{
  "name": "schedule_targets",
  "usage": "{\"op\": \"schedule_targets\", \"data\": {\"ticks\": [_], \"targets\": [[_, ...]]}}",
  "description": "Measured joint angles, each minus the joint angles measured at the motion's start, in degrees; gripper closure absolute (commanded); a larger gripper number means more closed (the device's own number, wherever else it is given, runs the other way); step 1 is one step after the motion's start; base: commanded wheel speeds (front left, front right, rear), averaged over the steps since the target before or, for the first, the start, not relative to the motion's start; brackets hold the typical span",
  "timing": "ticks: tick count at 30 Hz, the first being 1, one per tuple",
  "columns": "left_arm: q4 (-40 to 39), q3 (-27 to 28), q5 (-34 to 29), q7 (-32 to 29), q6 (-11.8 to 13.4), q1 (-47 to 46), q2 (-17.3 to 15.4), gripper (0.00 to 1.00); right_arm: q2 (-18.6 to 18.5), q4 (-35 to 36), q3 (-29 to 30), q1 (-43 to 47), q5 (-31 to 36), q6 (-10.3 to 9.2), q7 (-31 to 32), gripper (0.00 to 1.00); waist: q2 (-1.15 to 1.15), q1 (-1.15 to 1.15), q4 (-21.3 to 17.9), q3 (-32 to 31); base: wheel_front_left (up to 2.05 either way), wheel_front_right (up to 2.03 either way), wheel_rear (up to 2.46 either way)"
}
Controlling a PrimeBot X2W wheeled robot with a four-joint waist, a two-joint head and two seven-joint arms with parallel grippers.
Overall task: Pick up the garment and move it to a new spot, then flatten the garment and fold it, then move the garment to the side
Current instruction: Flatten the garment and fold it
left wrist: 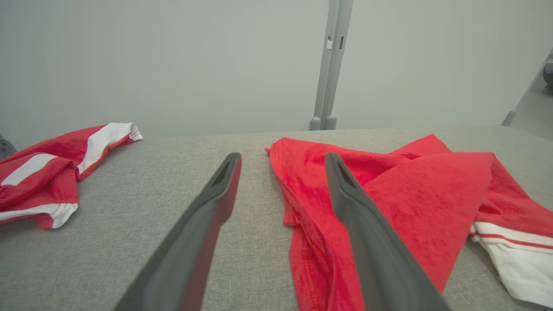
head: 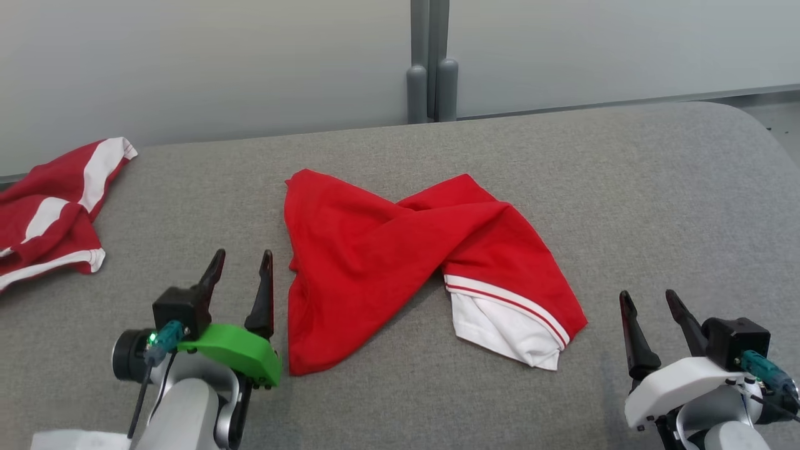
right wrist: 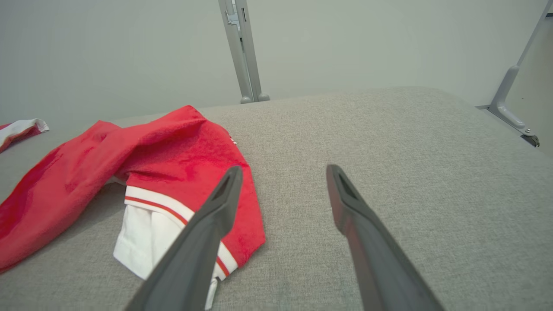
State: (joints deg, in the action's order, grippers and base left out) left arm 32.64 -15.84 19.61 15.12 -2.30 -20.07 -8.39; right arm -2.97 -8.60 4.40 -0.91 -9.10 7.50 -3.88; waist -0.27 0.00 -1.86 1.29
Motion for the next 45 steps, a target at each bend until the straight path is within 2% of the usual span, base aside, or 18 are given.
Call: {"op": "schedule_targets", "data": {"ticks": [5,12,19,32,33,34,35,36,45], "targets": [[-5.8,1.0,0.1,0.0,1.1,6.8,0.8,0.00,0.1,-1.0,-0.7,1.9,-0.2,0.00,0.1,0.00,0.00,0.00,1.5,-1.2,0.00,0.00,0.00],[-12.2,1.6,0.0,0.0,2.7,12.0,1.9,0.00,0.1,-6.5,-2.9,1.6,0.6,0.00,0.4,0.00,0.00,0.00,4.1,-1.5,0.00,0.00,0.00],[-15.9,1.3,-0.2,0.0,3.3,14.0,2.2,0.00,-0.2,-16.5,-2.5,-4.1,0.9,0.00,0.2,0.00,0.00,0.00,7.4,-0.9,0.00,0.00,0.00],[-18.9,0.5,-0.7,-0.5,4.0,14.1,2.1,0.00,-3.7,-35.4,-1.1,-16.9,2.2,0.00,1.2,0.00,0.00,0.00,13.6,2.6,0.00,0.00,0.00],[-18.9,0.5,-0.7,-0.5,4.1,14.1,2.1,0.00,-3.9,-36.4,-1.4,-17.6,2.0,-0.01,1.2,0.24,0.00,0.00,13.9,2.9,0.00,0.00,0.00],[-18.9,0.6,-0.7,-0.5,4.1,14.1,2.0,0.00,-4.1,-37.4,-1.8,-18.3,1.6,-0.02,1.3,0.57,0.00,0.00,14.2,3.2,0.00,0.00,0.00],[-19.0,0.5,-0.6,-0.5,4.1,14.1,2.0,0.00,-4.4,-38.0,-2.1,-18.8,1.4,-0.01,1.2,0.75,0.00,0.00,14.4,3.4,0.00,0.00,0.00],[-19.0,0.6,-0.6,-0.5,4.4,14.1,2.0,0.00,-4.7,-38.7,-2.5,-19.5,0.9,-0.01,1.2,1.00,0.00,0.00,14.6,3.7,0.00,0.00,0.00],[-19.0,0.5,-0.5,-0.4,4.7,14.2,2.1,0.00,-7.5,-38.3,-6.0,-23.8,-0.9,-0.01,-2.3,1.00,0.00,0.00,14.0,3.7,0.00,0.00,0.00]]}}
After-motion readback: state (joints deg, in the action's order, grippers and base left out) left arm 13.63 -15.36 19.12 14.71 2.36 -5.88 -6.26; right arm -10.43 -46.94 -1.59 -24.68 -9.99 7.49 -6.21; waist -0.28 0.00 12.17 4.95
